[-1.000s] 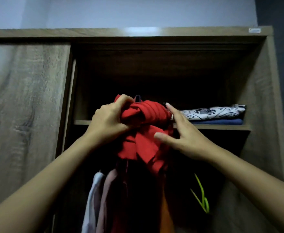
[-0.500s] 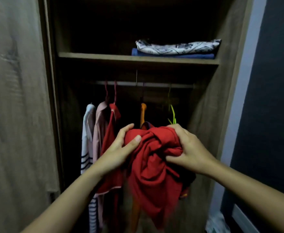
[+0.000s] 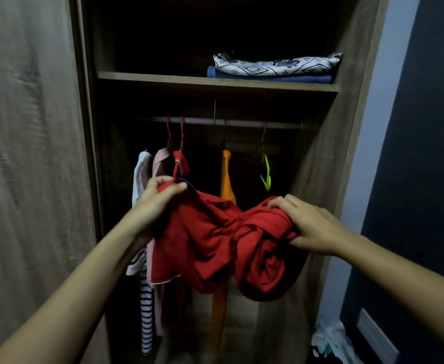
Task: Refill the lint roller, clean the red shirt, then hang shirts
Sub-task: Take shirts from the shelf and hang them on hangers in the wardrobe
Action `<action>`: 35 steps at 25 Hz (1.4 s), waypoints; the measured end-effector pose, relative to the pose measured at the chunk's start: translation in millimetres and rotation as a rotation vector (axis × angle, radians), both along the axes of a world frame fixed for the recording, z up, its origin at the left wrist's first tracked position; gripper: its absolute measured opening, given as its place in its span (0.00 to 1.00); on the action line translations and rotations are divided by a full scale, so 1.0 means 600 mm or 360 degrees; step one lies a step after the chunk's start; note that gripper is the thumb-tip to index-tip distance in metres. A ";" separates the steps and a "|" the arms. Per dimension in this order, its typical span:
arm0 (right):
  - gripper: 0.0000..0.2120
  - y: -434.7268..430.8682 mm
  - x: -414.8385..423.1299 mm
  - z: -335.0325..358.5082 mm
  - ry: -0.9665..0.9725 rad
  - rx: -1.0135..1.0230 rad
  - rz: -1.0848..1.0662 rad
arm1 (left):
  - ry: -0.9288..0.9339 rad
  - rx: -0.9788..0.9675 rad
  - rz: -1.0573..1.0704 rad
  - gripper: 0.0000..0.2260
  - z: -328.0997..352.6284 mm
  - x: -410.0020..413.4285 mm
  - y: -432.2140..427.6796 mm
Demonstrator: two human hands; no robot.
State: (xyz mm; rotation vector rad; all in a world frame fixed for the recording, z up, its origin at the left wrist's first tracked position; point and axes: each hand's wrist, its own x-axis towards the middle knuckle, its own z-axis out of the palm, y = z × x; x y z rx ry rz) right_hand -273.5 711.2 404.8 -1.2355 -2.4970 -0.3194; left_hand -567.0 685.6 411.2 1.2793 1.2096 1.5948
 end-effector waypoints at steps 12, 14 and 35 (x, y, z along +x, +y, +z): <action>0.51 0.059 -0.015 -0.024 -0.0407 -0.0056 -0.0027 | 0.0208 0.0098 -0.0248 0.11 0.080 -0.012 -0.019; 0.60 0.063 -0.017 -0.027 -0.0418 -0.0179 -0.0157 | 0.0113 0.0160 -0.0177 0.08 0.077 -0.001 -0.008; 0.28 0.007 -0.127 -0.049 0.0729 -0.0098 0.0362 | 0.1682 0.0991 0.0919 0.13 0.092 0.088 -0.036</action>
